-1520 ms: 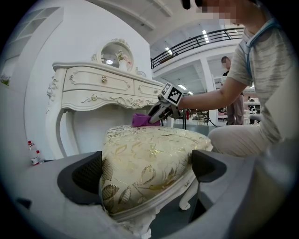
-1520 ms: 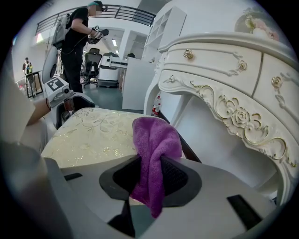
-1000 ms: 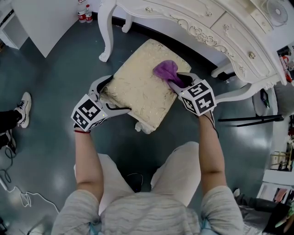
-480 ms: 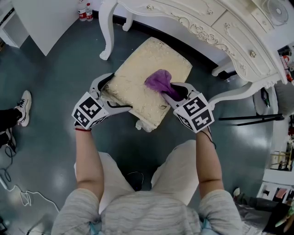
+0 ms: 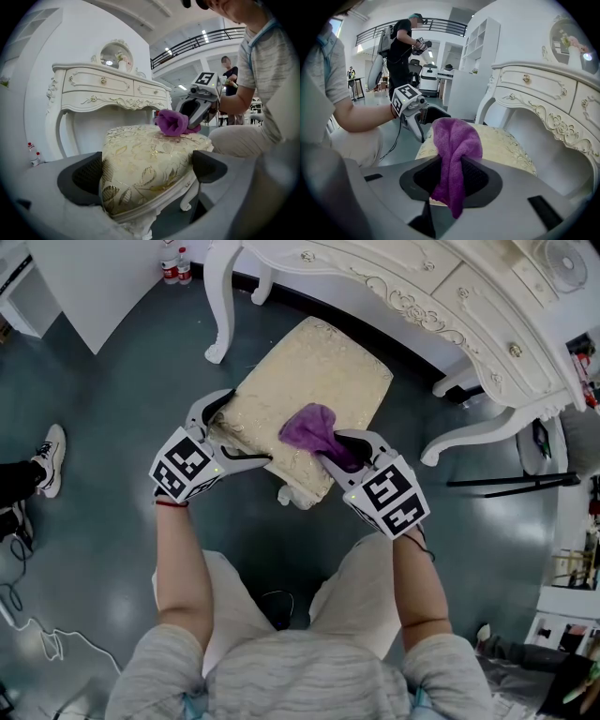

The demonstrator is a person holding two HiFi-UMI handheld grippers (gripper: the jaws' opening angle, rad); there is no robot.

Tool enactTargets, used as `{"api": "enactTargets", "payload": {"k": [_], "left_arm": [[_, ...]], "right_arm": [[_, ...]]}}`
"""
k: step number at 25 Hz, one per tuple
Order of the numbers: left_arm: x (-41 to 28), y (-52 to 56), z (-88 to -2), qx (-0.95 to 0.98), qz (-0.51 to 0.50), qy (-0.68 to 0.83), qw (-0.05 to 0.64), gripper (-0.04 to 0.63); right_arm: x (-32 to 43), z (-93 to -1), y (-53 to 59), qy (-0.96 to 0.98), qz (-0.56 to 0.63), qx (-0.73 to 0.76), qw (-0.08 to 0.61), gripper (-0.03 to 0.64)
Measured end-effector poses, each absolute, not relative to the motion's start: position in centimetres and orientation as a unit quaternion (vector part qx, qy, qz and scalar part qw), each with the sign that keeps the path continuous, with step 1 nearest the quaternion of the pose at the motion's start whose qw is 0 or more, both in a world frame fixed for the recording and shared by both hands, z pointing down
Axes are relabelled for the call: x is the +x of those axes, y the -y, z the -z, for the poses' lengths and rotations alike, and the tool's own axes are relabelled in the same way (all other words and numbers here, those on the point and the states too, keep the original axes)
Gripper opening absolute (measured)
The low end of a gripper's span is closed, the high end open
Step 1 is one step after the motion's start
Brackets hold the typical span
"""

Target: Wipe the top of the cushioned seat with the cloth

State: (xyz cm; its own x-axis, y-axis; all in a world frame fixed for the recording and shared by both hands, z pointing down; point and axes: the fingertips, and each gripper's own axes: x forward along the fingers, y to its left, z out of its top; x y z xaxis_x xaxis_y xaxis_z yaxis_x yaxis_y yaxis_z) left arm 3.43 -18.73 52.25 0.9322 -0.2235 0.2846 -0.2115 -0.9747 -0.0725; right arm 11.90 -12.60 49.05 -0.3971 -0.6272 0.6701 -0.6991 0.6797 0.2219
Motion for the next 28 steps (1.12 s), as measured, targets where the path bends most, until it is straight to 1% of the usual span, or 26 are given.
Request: {"api": "enactTargets", "payload": {"k": [10, 18, 28], "left_arm": [[3.4, 18.7, -52.2, -0.983, 0.143, -0.111, 0.022, 0.592], [3.3, 18.8, -52.2, -0.984, 0.139, -0.110, 0.021, 0.591], [3.4, 18.7, -52.3, -0.984, 0.138, -0.108, 0.023, 0.592]], "right_arm": [[7.6, -49.3, 10.0, 0.863, -0.057, 0.336, 0.373, 0.120], [3.9, -47.5, 10.4, 0.905, -0.069, 0.280, 0.313, 0.120], [4.6, -48.7, 14.1, 0.887, -0.028, 0.276, 0.370, 0.120]]}}
